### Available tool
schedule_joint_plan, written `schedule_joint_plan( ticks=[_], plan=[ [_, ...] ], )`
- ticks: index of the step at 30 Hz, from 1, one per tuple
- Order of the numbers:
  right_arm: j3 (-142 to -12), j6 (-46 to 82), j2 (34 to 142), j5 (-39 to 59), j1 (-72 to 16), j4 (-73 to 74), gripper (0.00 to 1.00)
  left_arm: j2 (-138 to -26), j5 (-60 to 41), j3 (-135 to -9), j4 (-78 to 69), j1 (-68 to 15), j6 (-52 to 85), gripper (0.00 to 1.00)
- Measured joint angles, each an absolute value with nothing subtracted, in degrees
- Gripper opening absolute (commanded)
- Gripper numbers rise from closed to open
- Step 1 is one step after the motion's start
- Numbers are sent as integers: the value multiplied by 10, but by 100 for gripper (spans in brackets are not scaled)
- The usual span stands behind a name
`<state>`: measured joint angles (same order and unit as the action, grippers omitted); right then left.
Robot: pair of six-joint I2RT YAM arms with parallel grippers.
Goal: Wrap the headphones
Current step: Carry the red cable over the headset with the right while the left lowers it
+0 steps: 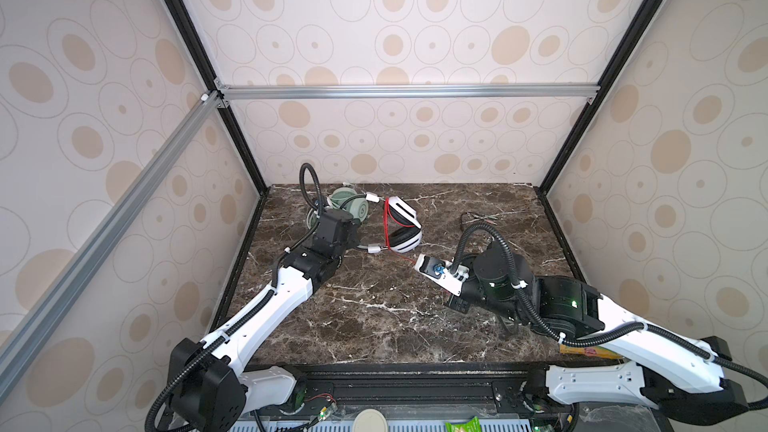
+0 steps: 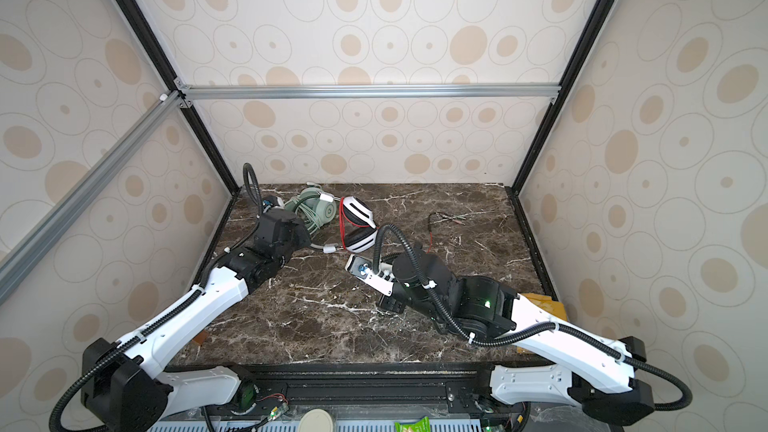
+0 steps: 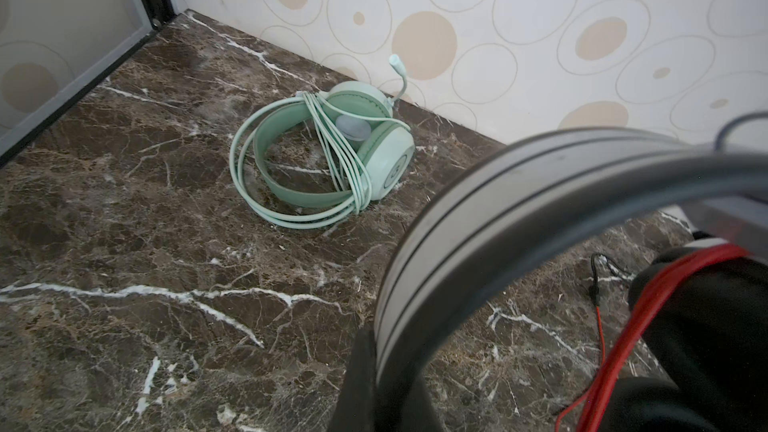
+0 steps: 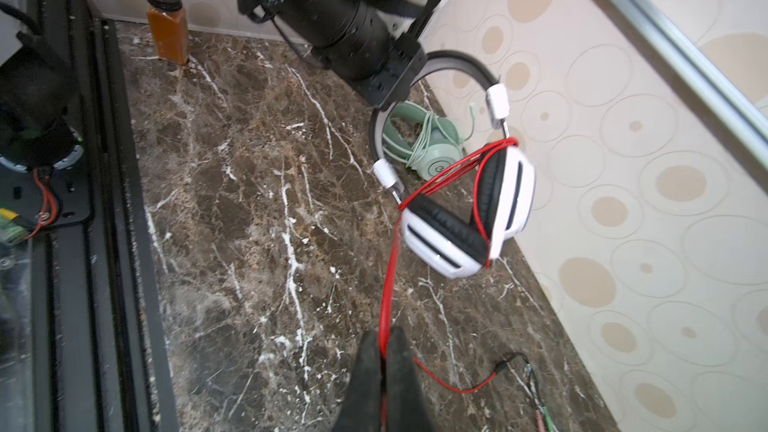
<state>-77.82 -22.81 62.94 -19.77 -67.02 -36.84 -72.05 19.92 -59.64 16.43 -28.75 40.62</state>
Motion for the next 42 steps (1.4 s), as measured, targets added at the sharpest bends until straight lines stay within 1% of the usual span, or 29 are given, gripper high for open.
schedule_joint_plan(
  ticks=[5,9,16,23,31,35,42],
  plan=[
    [-810,-262,659,-208,-627,-351,0,-725,192,-596,163,-307,381,0],
    [-820,-274,678,-198,-575,-333,0,-724,165,-595,144,-313,349,0],
    [-840,-260,727,-128,-468,-303,0,-715,116,-594,114,-323,305,0],
    [-894,-241,795,-60,-415,-288,0,-715,93,-594,111,-324,290,0],
    [-953,-188,878,7,-320,-288,0,-709,84,-594,101,-324,286,0],
    [-968,-168,907,34,-299,-291,0,-709,83,-594,92,-324,286,0],
    [-959,-150,913,89,-287,-271,1,-699,73,-582,84,-324,282,0]
  ],
)
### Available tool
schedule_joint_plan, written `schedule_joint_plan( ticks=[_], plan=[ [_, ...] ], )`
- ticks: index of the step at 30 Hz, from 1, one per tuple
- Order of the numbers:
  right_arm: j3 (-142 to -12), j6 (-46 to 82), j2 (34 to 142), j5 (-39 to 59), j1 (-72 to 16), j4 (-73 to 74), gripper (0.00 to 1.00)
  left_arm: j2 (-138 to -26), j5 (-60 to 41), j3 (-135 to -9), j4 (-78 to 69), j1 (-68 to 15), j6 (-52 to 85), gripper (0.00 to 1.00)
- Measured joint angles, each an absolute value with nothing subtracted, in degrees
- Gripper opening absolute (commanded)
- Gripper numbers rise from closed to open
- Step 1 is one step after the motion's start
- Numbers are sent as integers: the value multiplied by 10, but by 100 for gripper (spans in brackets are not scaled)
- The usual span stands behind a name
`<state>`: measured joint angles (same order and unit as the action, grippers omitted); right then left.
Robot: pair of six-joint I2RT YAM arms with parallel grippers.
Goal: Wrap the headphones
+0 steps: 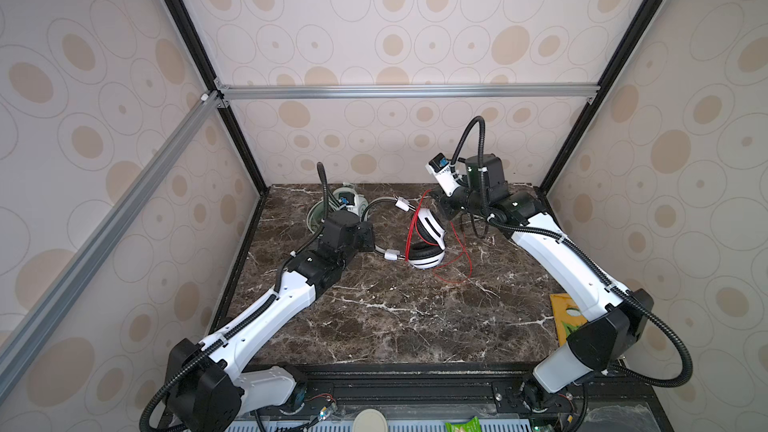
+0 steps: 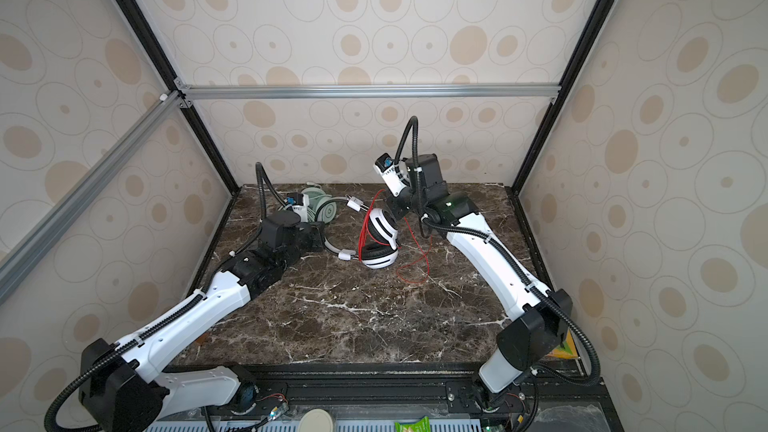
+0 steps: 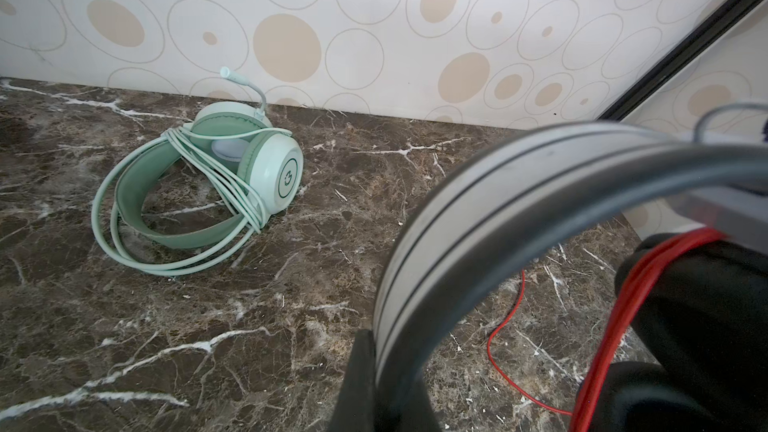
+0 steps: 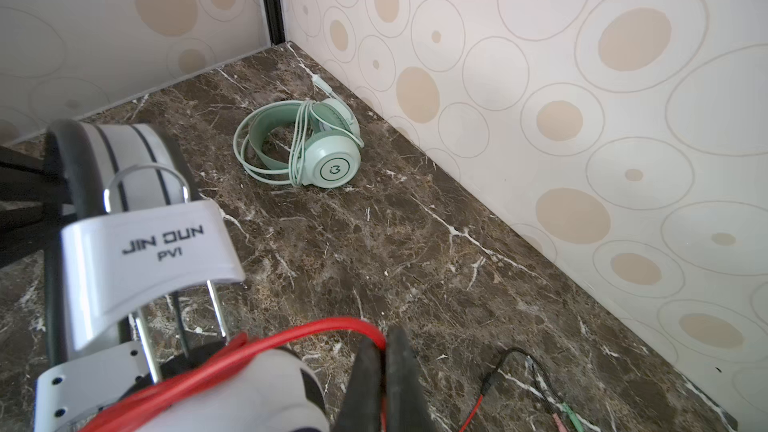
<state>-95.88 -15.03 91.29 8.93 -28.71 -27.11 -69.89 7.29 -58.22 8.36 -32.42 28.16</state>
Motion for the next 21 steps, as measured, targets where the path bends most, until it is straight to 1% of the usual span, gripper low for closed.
schedule_joint_plan(
  ticks=[6,10,11,13,21],
  plan=[
    [-899,-117,914,215,-241,-218,0,-680,28,-557,49,-324,268,0],
    [-867,-77,919,296,-208,-176,0,-669,16,-541,37,-324,259,0],
    [-860,-66,921,315,-202,-166,2,-666,13,-539,35,-324,259,0],
    [-844,-50,926,348,-195,-142,4,-661,8,-535,29,-324,258,0],
    [-783,14,949,459,-189,-32,2,-655,-51,-518,18,-320,256,0]
  ],
)
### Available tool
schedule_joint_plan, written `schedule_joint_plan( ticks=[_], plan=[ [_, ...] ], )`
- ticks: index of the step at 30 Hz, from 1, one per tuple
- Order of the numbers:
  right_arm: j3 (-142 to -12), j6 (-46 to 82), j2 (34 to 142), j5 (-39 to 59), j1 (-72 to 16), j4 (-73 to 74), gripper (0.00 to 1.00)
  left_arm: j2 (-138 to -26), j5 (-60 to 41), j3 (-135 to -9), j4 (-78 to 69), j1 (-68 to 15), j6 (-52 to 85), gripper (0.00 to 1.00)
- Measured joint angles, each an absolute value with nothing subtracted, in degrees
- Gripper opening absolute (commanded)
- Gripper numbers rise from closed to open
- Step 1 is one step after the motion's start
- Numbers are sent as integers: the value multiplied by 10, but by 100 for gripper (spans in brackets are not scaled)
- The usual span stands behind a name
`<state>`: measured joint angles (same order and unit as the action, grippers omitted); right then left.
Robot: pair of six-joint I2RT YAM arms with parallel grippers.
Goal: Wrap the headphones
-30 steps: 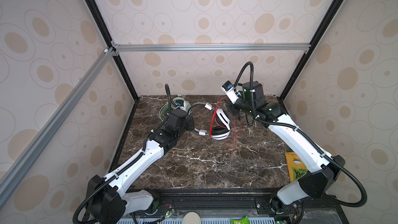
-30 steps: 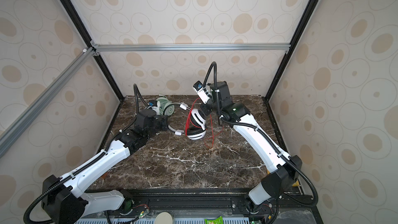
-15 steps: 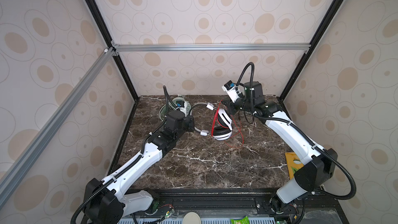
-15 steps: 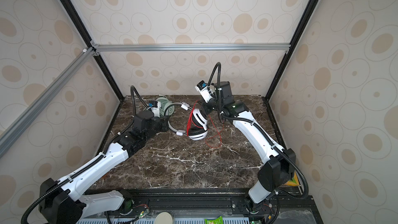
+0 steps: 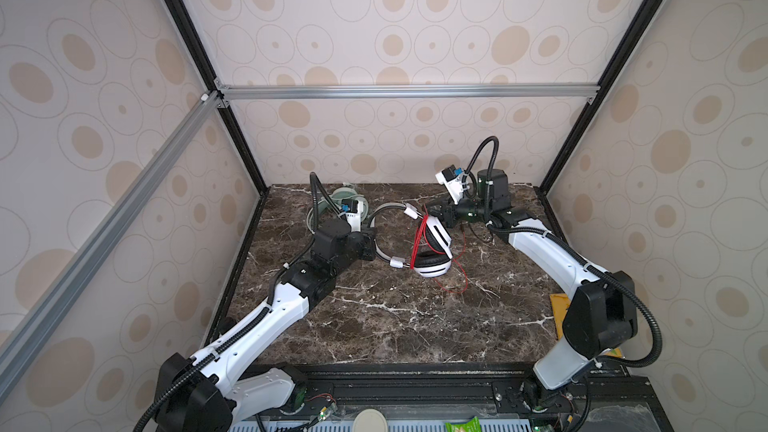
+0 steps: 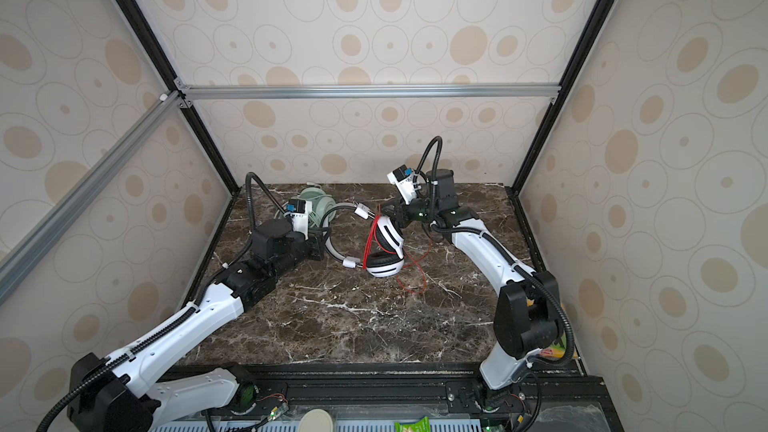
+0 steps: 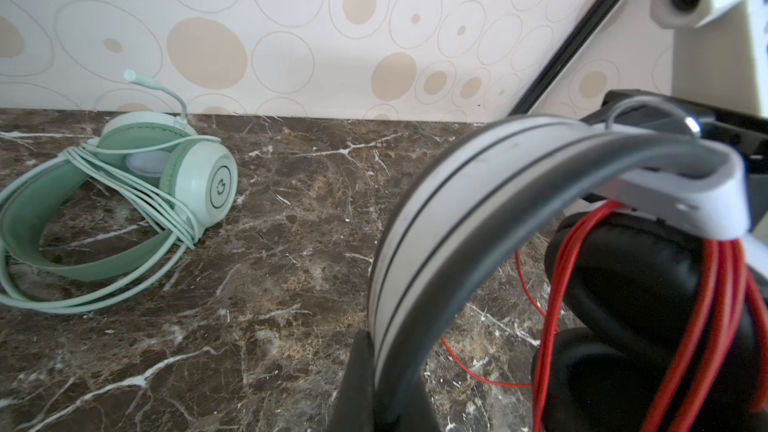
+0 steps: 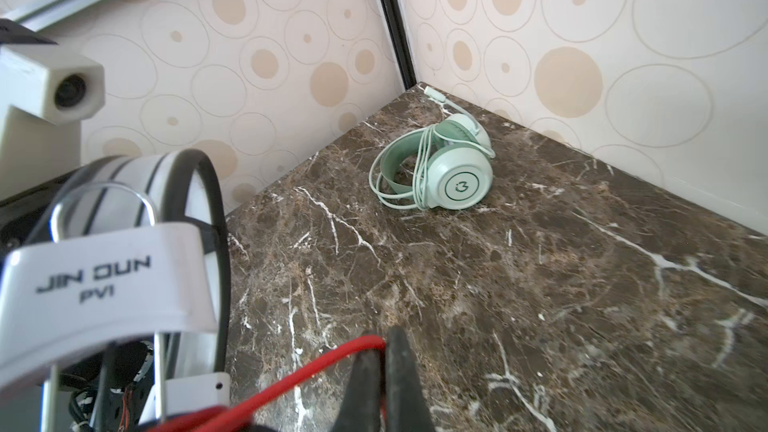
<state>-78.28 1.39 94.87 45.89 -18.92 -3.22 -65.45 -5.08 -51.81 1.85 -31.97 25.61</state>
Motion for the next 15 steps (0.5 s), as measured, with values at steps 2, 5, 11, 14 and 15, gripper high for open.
schedule_joint_plan(
  ticks=[2,5,11,14,15],
  plan=[
    [-775,27,951,477,-188,-11,0,-655,-64,-515,18,-319,256,0],
    [-771,37,952,496,-186,13,0,-655,-74,-515,18,-318,256,0],
    [-766,34,936,490,-186,29,0,-655,-87,-515,16,-317,256,0],
    [-766,26,916,477,-186,25,0,-656,-97,-515,7,-317,256,0],
    [-767,22,909,472,-186,24,0,-656,-101,-515,4,-317,256,0]
  ],
)
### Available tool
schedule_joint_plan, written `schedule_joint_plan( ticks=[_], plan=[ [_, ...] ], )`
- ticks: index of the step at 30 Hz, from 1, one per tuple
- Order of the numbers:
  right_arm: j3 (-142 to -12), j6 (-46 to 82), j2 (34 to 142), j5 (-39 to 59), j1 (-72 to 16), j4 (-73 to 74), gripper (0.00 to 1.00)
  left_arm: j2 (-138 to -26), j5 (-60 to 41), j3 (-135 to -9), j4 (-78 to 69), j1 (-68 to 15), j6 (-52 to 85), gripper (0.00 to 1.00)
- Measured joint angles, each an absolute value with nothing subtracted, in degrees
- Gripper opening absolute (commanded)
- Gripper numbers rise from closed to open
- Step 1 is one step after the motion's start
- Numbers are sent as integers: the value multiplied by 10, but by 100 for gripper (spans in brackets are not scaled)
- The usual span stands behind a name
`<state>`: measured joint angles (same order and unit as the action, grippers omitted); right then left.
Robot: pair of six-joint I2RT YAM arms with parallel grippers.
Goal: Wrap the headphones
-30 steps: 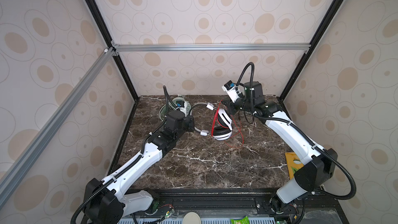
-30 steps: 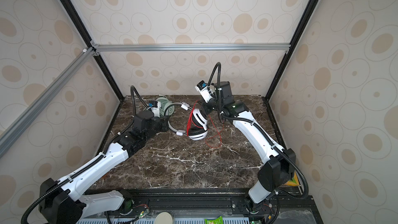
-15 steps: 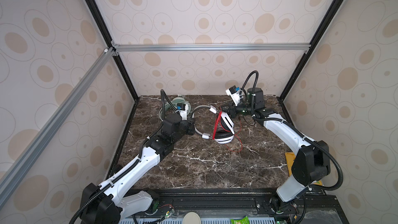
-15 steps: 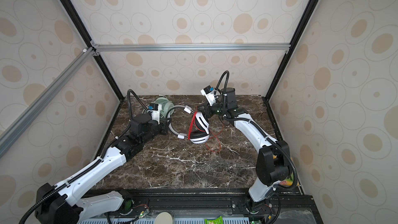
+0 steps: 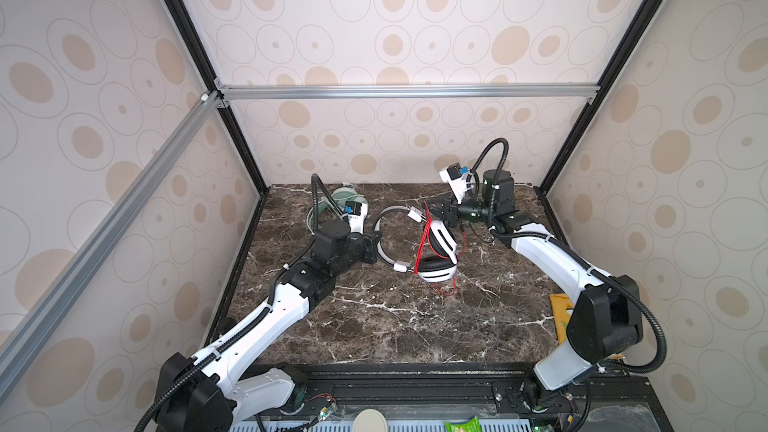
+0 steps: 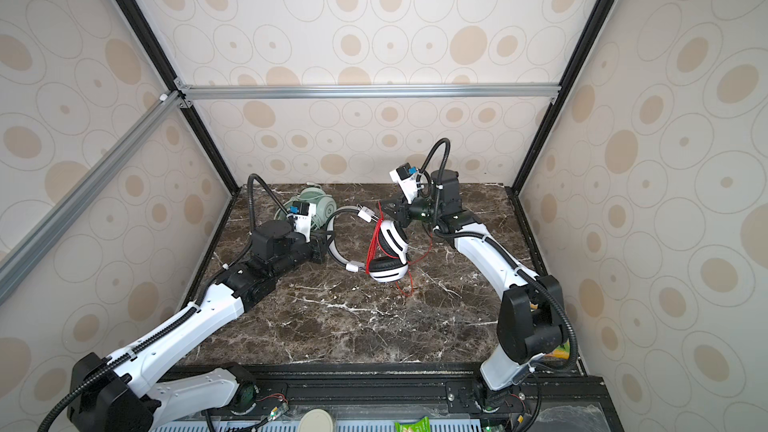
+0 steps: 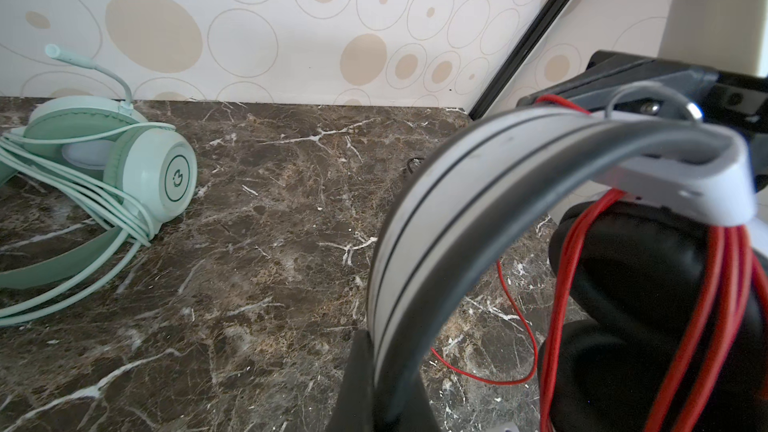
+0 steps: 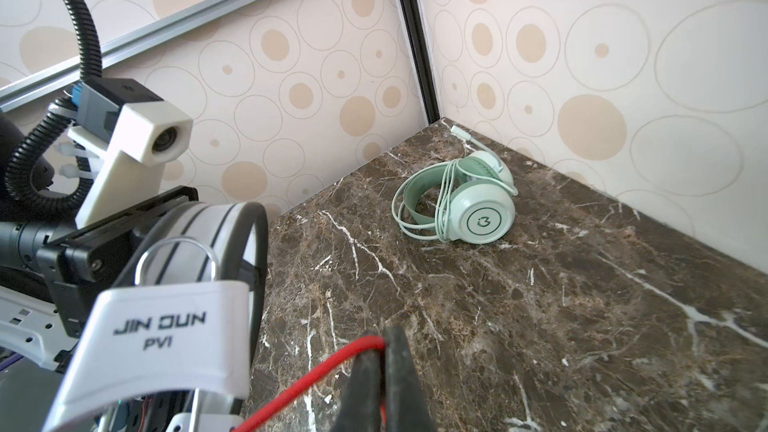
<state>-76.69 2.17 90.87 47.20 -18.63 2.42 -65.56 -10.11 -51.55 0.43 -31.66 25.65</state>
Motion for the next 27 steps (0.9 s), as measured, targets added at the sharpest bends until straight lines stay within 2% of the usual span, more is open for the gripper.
schedule_joint_plan(
  ticks=[13,27],
  plan=[
    [-849,-34,845,404,-187,-51,0,-660,-119,-521,-33,-317,260,0],
    [-885,-26,849,407,-187,-81,0,-669,-119,-532,-41,-319,261,0]
  ],
)
